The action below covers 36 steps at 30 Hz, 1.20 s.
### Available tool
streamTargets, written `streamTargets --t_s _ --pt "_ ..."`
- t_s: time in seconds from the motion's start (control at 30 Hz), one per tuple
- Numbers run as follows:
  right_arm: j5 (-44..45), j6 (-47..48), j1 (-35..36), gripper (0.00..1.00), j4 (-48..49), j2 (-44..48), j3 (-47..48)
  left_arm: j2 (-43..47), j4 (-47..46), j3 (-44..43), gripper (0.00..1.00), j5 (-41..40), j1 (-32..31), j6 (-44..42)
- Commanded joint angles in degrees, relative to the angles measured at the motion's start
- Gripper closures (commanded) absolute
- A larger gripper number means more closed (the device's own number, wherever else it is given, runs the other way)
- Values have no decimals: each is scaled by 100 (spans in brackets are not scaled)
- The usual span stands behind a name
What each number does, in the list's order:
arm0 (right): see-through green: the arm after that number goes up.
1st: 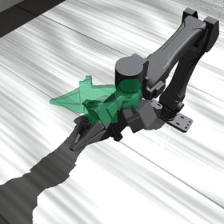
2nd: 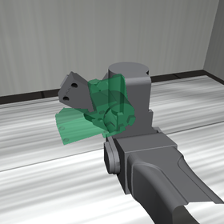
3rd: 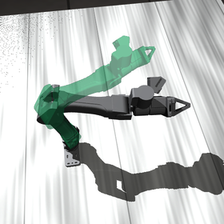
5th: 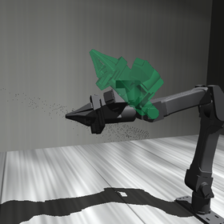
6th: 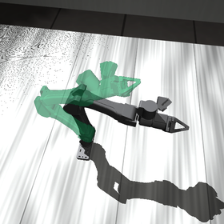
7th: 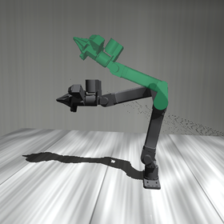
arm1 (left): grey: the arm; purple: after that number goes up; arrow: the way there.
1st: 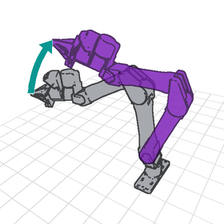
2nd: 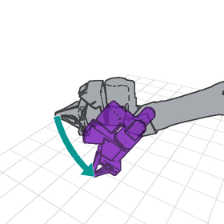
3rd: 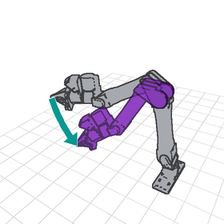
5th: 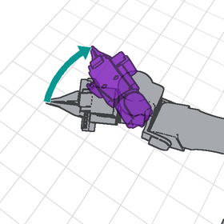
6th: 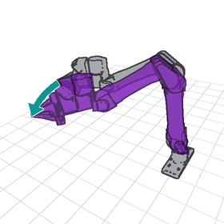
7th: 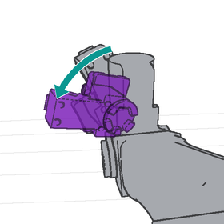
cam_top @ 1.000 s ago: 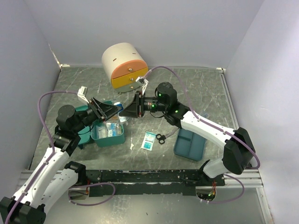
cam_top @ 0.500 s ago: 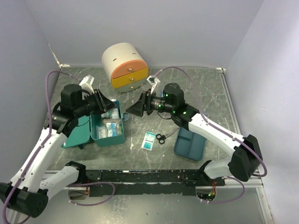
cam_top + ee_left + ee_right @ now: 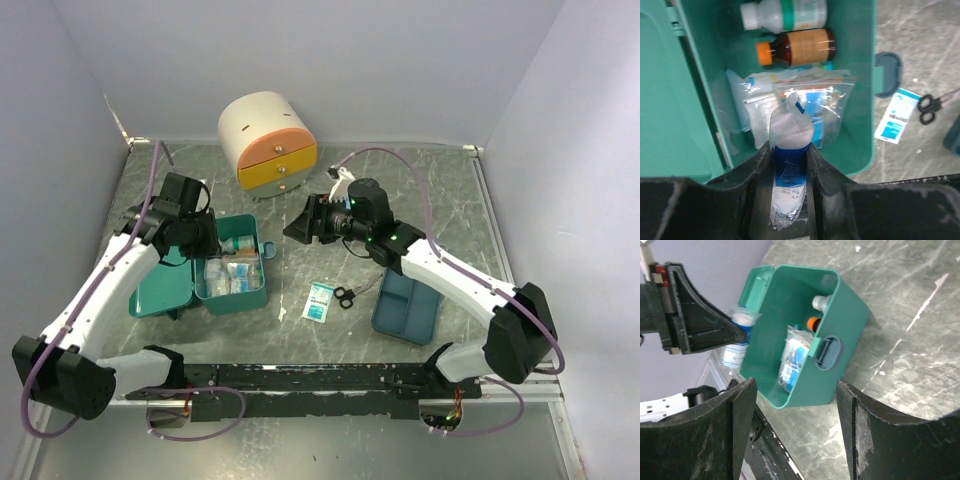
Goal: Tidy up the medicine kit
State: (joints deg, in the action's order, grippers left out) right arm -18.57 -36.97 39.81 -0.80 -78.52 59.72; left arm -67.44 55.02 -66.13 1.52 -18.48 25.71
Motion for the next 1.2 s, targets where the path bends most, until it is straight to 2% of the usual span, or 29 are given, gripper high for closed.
streamTargets --t_s 0.0,0.23,0.4,0.67,0.8,0.9,1.17 --pt "179 57 -80 36 -79 -304 33 -354 421 -457 70 -807 -15 -7" --pt "412 39 -367 37 -113 -620 31 -758 348 -450 71 -1394 -24 476" --pt "276 -37 -684 37 -34 -812 -28 -645 -55 15 73 -1427 -119 807" --pt "118 -29 -927 38 -122 -1302 187 -1110 -383 -22 74 -2064 -350 715" --pt "48 -81 -1020 38 -152 -1503 251 -1494 -126 -213 75 -2991 -665 808" --pt "-34 -74 -1067 38 -213 -1681 383 -1651 -62 -223 75 -3368 -797 872" --pt "-326 -81 -1126 39 -233 -2042 587 -1964 -414 34 72 -3198 -833 935"
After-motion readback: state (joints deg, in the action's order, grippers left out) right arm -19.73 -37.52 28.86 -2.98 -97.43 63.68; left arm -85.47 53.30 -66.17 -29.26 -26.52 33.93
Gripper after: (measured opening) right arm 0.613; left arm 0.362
